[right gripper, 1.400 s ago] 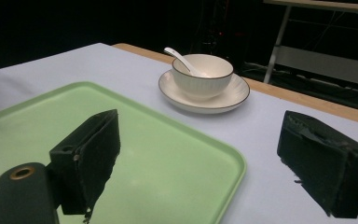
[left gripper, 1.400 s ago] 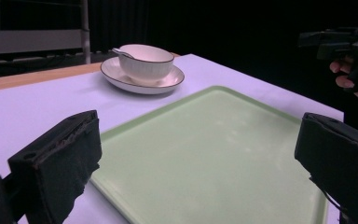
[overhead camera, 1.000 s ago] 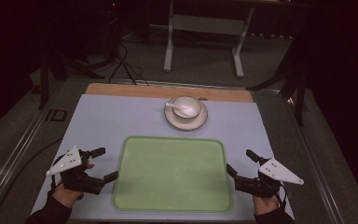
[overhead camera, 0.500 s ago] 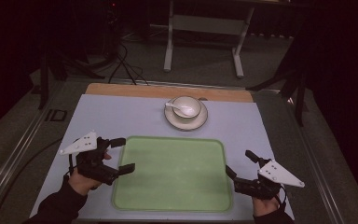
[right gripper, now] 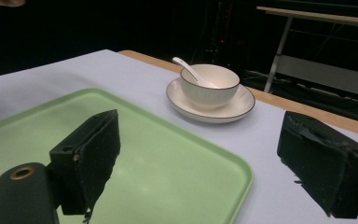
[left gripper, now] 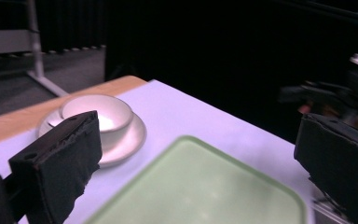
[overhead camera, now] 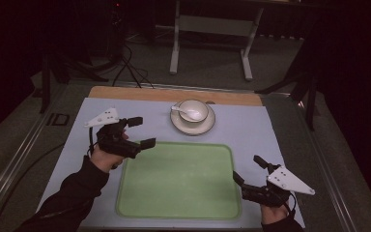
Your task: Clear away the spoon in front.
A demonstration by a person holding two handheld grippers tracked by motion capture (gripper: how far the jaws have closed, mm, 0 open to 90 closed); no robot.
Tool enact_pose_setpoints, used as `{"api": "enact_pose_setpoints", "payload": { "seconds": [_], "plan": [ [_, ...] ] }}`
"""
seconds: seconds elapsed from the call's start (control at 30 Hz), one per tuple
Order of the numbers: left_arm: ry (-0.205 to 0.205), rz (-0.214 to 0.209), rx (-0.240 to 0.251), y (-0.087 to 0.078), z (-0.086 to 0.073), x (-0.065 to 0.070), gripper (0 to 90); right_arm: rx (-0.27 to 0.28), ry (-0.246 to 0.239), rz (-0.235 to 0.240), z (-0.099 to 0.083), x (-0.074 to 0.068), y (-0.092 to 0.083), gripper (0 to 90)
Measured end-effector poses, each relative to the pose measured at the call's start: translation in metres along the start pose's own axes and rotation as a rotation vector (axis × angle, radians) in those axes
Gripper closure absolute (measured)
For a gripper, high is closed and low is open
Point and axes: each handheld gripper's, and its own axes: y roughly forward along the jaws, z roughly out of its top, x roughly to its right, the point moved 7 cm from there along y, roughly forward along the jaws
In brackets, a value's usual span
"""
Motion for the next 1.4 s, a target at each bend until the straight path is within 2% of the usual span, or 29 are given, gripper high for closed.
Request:
{"api": "enact_pose_setpoints", "payload": {
  "seconds": [0.03,0.1,0.2,0.27,0.33,0.37,0.4,0.43,0.47,0.57,0.6,0.63,0.67,0.7,0.73,0.77,0.8,0.83,0.87,0.9,0.93,1.0,1.03,1.1,1.17,1.4],
  "plan": [
    [-0.012,0.000,0.004,0.008,0.005,-0.004,1.4,0.000,0.002,0.001,0.000,0.000,0.000,12.8],
    [-0.014,0.008,0.006,0.012,0.006,-0.006,1.4,0.002,0.007,0.002,0.000,0.001,0.000,12.9],
    [-0.041,0.015,0.015,0.029,0.012,-0.016,1.5,0.004,0.013,0.005,0.000,0.002,0.000,12.8],
    [-0.059,0.036,0.013,0.038,0.011,-0.022,2.1,0.006,0.016,0.007,0.000,0.002,0.000,12.9],
    [-0.069,0.033,0.011,0.043,0.011,-0.025,2.1,0.006,0.017,0.007,0.000,0.002,0.000,12.8],
    [-0.081,0.044,0.005,0.048,0.010,-0.030,2.1,0.009,0.017,0.007,0.000,0.002,0.000,12.8],
    [-0.111,0.046,0.009,0.056,0.008,-0.036,2.1,0.010,0.018,0.008,0.000,0.002,0.000,12.9],
    [-0.119,0.057,0.008,0.060,0.007,-0.039,2.2,0.011,0.018,0.008,0.000,0.002,0.000,12.9],
    [-0.134,0.048,0.008,0.063,0.006,-0.041,2.4,0.014,0.019,0.007,0.000,0.002,0.000,12.9],
    [-0.151,0.061,0.004,0.070,0.005,-0.047,3.6,0.017,0.021,0.006,0.000,0.003,0.000,12.8],
    [-0.184,0.073,-0.001,0.078,0.002,-0.053,3.6,0.017,0.020,0.007,0.000,0.003,0.000,12.8],
    [-0.203,0.063,-0.006,0.082,0.001,-0.055,3.6,0.017,0.021,0.006,0.000,0.003,-0.001,12.8],
    [-0.203,0.063,-0.006,0.082,0.001,-0.055,3.6,0.018,0.022,0.006,0.000,0.003,-0.001,12.8],
    [-0.239,0.080,-0.005,0.089,-0.002,-0.061,4.0,0.018,0.021,0.007,0.000,0.003,-0.001,12.8],
    [-0.263,0.078,0.001,0.092,-0.003,-0.064,5.6,0.018,0.018,0.007,0.000,0.003,-0.001,12.8],
    [-0.284,0.097,0.003,0.094,-0.004,-0.068,6.4,0.018,0.017,0.006,0.000,0.003,0.000,12.9],
    [-0.284,0.097,0.003,0.094,-0.004,-0.068,6.4,0.017,0.017,0.006,0.000,0.002,0.000,12.8],
    [-0.322,0.102,0.010,0.100,-0.006,-0.073,6.5,0.016,0.018,0.008,-0.001,0.002,0.000,12.8],
    [-0.322,0.102,0.010,0.100,-0.006,-0.073,6.5,0.016,0.019,0.008,-0.001,0.003,0.000,12.8],
    [-0.366,0.104,0.007,0.107,-0.010,-0.079,6.5,0.017,0.018,0.008,-0.001,0.003,0.000,12.8],
    [-0.369,0.117,0.003,0.108,-0.011,-0.081,6.6,0.018,0.018,0.009,-0.001,0.002,0.000,12.9],
    [-0.369,0.117,0.003,0.108,-0.011,-0.081,7.9,0.017,0.018,0.011,-0.001,0.002,0.000,12.8],
    [-0.405,0.127,0.017,0.113,-0.015,-0.087,9.4,0.017,0.018,0.013,-0.001,0.002,0.000,12.9],
    [-0.450,0.147,0.032,0.118,-0.022,-0.095,11.5,0.016,0.018,0.015,-0.001,0.003,0.000,12.8],
    [-0.467,0.179,0.029,0.123,-0.028,-0.102,13.4,0.015,0.021,0.018,-0.001,0.003,0.000,12.9],
    [-0.543,0.220,0.029,0.137,-0.043,-0.116,16.6,0.012,0.024,0.027,-0.002,0.002,0.001,12.8]
  ]
}}
